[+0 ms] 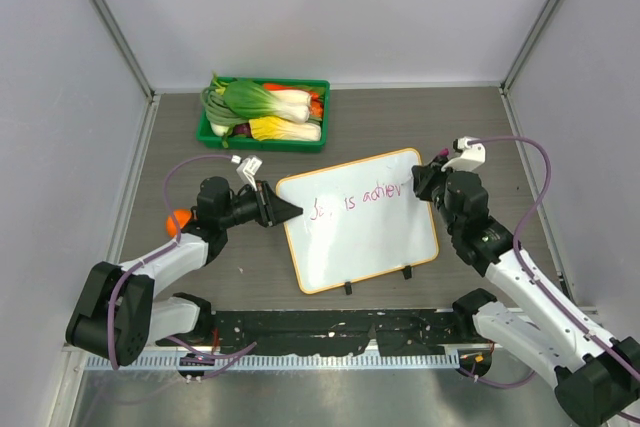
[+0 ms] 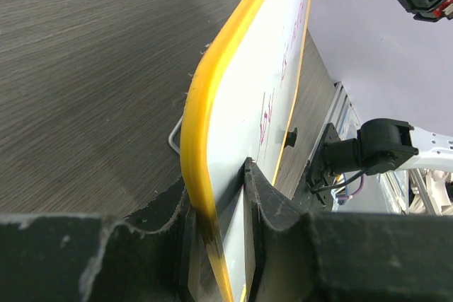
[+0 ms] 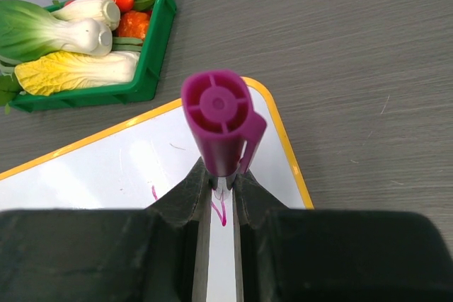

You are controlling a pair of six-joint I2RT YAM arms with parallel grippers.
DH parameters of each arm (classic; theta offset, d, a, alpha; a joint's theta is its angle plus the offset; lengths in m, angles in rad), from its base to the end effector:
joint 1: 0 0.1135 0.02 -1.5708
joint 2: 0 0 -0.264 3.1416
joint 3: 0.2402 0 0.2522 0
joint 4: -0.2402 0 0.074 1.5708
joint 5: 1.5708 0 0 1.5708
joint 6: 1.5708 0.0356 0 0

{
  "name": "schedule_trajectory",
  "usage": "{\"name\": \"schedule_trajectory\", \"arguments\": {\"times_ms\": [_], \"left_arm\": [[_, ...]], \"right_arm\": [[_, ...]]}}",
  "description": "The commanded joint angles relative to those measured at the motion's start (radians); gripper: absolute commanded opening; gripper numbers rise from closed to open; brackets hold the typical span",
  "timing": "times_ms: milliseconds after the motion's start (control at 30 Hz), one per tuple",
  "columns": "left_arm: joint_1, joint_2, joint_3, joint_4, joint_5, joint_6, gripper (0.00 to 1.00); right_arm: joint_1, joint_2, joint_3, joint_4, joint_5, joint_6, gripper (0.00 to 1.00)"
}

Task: Write a sentence on the whiteboard

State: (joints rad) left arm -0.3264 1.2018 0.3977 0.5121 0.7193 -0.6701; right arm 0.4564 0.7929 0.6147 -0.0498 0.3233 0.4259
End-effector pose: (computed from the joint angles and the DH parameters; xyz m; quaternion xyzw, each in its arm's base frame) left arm 0.2145 -0.0974 0.1959 0.0785 0.7760 -0.5150 0.3557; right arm 0.1768 0.0742 0.2928 0.0883 0.7742 0.1482 0.6090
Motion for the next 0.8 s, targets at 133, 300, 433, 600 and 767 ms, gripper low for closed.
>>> {"name": "schedule_trajectory", "arguments": {"times_ms": [133,300,433,600,767], "left_arm": [[-0.002,0.019,-0.028,-0.08,-0.129,0.165,0.0],[-0.002,0.016,-0.028,-0.081,-0.13,0.165,0.0],[-0.002,0.018,-0.028,-0.08,-0.132,0.165,0.0],[-0.002,0.018,-0.028,-0.08,-0.13,0.165,0.0],[-0.003,0.018,-0.028,-0.08,-0.13,0.165,0.0]], "right_arm": [[-0.007,0.023,-0.015,0.044,-0.003,0.007,0.01],[-0.01,0.032,-0.016,0.044,-0.004,0.008,0.01],[-0.009,0.031,-0.012,0.025,0.019,0.002,0.01],[-0.015,0.019,-0.01,0.002,0.049,-0.007,0.01],[-0.022,0.02,-0.004,-0.005,0.065,-0.013,0.01]]}}
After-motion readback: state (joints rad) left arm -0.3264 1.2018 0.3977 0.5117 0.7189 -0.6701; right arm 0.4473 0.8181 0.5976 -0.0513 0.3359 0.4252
